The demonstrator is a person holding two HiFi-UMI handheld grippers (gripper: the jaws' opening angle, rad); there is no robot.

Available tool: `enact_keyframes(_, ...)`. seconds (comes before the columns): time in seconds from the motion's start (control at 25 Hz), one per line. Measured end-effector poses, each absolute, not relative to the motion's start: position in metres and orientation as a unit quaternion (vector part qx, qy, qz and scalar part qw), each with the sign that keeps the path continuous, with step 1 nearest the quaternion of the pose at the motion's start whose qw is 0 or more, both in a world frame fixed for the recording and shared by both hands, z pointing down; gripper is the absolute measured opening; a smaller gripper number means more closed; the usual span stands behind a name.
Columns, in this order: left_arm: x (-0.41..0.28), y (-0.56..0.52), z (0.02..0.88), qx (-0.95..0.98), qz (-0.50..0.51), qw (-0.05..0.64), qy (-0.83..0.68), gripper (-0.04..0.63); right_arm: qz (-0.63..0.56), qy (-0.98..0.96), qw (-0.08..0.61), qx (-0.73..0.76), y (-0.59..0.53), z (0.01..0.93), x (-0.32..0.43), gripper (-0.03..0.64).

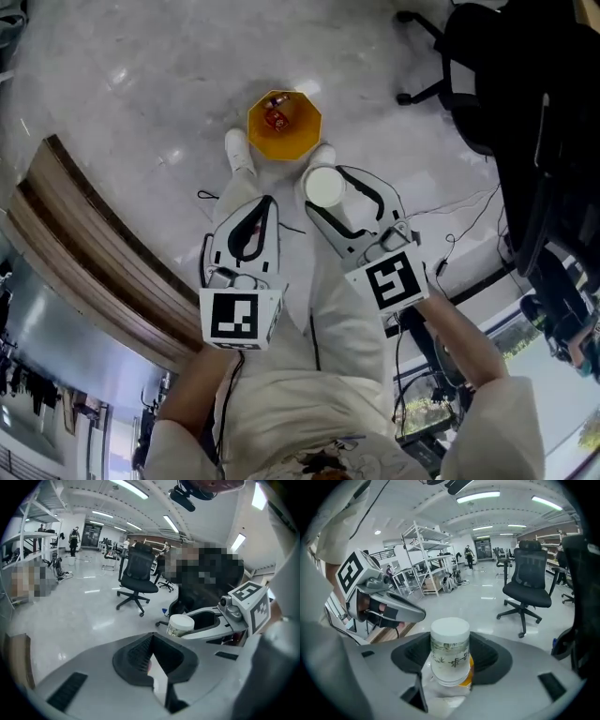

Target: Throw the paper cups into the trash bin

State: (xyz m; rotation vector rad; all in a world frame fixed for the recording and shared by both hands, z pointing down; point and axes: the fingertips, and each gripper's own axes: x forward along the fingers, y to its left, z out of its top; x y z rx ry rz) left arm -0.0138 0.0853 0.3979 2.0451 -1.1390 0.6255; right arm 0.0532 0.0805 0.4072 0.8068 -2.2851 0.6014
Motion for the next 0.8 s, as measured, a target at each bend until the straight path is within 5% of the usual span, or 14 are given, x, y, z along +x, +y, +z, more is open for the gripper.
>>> enact_keyframes(0.8,-0.009,0.065,0.634,0.726,0.232,0.412,-0.499,0.006,0.266,-0.838,0.360,0.313,0.065,0.658,0.067,0.264)
